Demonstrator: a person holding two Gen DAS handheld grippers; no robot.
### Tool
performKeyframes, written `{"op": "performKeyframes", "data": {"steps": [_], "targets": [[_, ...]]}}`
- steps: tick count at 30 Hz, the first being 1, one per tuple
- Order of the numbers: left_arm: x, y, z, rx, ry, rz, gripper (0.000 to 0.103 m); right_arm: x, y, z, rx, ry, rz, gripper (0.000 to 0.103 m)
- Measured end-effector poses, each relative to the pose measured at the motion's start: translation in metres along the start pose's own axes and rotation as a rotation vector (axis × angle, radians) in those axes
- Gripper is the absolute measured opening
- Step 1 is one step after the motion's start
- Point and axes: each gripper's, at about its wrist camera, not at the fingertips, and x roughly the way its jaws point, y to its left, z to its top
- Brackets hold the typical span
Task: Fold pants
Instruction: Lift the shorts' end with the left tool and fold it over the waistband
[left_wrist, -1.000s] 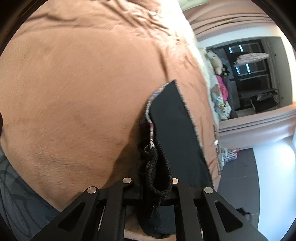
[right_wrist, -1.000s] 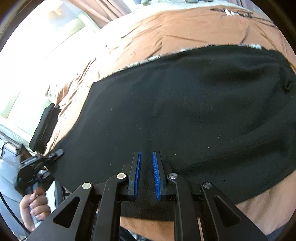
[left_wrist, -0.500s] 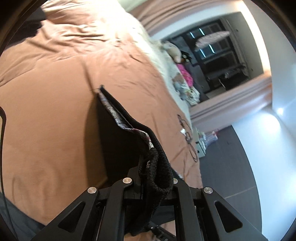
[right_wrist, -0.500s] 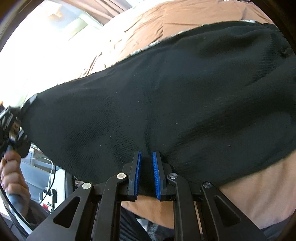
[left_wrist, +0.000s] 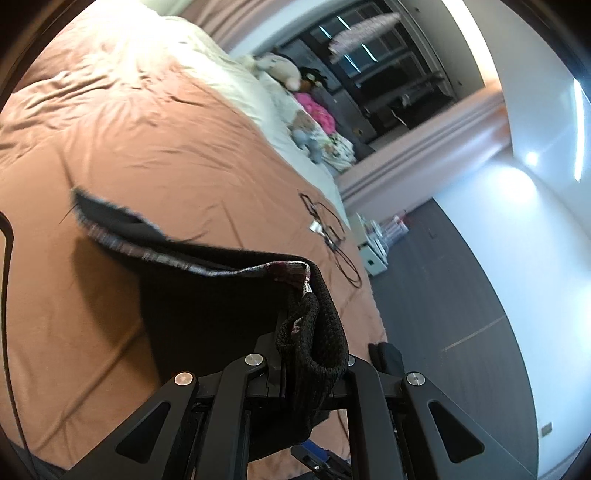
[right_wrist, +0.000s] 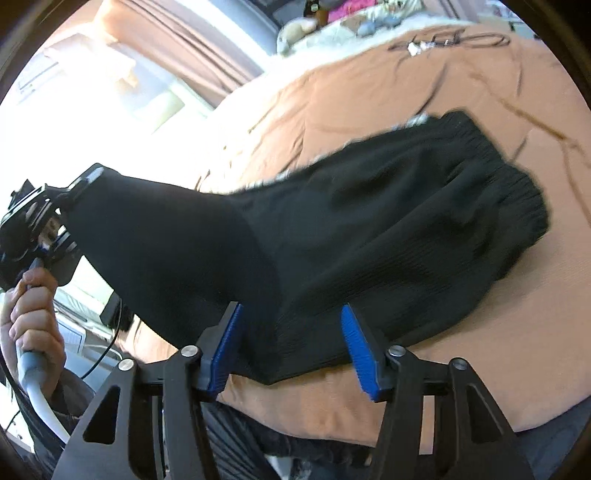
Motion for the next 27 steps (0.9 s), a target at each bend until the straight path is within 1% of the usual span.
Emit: {"op": "performKeyframes", "data": {"steps": [6, 7, 8, 15, 20, 27], "targets": [[0.035, -0.03, -0.005, 0.051, 0.059, -0.024, 0.01, -0.036, -0.025, 0.0, 0.018, -0.058, -0.011, 0.054], [0.041, -0.034, -0.005, 0.057, 0.069, -0.027, 0.01, -0.039, -0.028, -0.001, 0.022, -0.066, -0.016, 0.054], [0.046, -0.038, -0.006, 0.06, 0.078, -0.029, 0.01, -0.034, -0.025, -0.002, 0.025, -0.071, -0.023, 0.054], [0.088, -0.066, -0.023, 0.104, 0.156, -0.047, 0.01, -0.063, -0.045, -0.012, 0.06, -0.11, -0.043, 0.054], [0.123, -0.081, -0.045, 0.134, 0.231, -0.057, 0.01, -0.083, -0.061, -0.019, 0.094, -0.131, -0.06, 0.054], [0.166, -0.093, -0.082, 0.146, 0.325, -0.058, 0.01, -0.105, -0.082, -0.03, 0.134, -0.145, -0.087, 0.054]]}}
